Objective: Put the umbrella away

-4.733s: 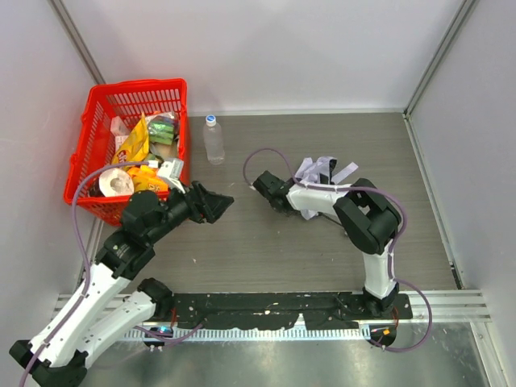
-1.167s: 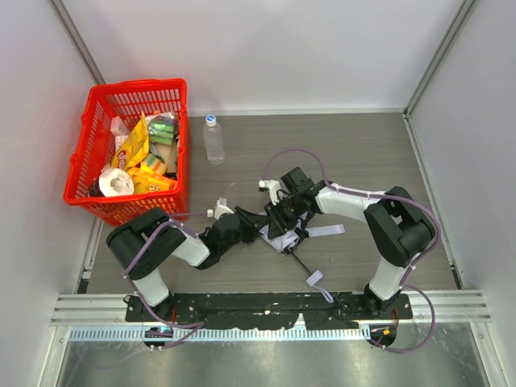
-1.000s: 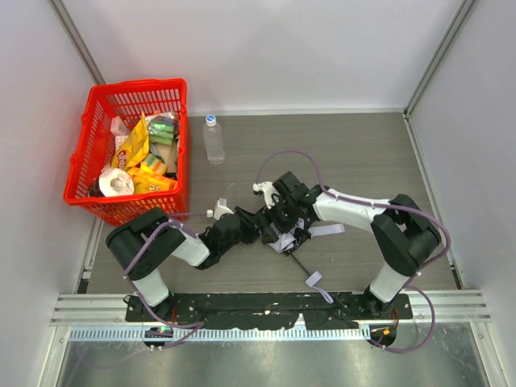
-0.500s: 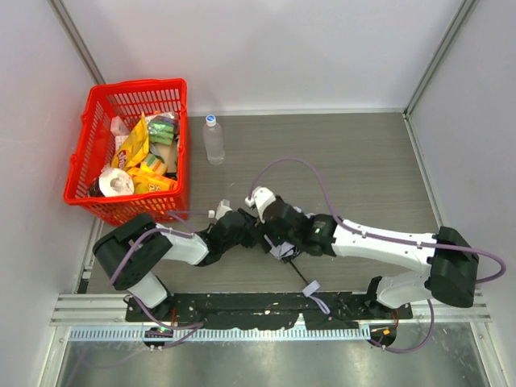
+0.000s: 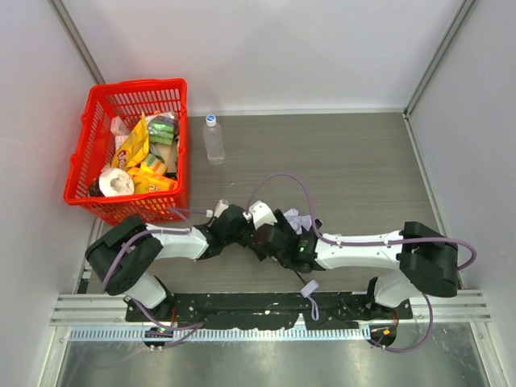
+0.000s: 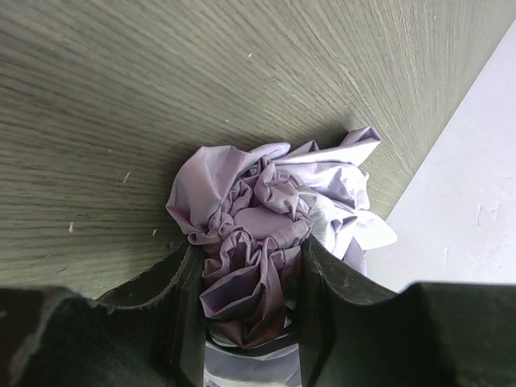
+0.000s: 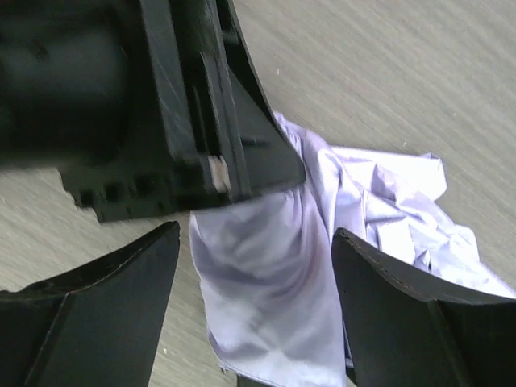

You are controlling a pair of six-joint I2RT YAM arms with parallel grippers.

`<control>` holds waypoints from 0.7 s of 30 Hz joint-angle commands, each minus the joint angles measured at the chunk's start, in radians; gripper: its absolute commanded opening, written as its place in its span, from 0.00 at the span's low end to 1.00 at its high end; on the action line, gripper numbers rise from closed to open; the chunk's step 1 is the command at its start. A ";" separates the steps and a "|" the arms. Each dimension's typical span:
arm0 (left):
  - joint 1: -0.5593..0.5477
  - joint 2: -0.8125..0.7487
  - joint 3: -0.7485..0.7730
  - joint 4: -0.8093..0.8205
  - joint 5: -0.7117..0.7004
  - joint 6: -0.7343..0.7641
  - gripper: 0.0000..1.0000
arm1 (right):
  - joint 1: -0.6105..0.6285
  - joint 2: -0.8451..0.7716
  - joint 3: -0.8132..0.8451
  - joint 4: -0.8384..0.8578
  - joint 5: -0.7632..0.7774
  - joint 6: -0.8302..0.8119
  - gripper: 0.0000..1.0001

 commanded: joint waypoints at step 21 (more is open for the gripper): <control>0.063 -0.095 -0.005 -0.288 0.033 0.026 0.00 | 0.068 -0.103 -0.227 0.289 -0.074 -0.268 0.83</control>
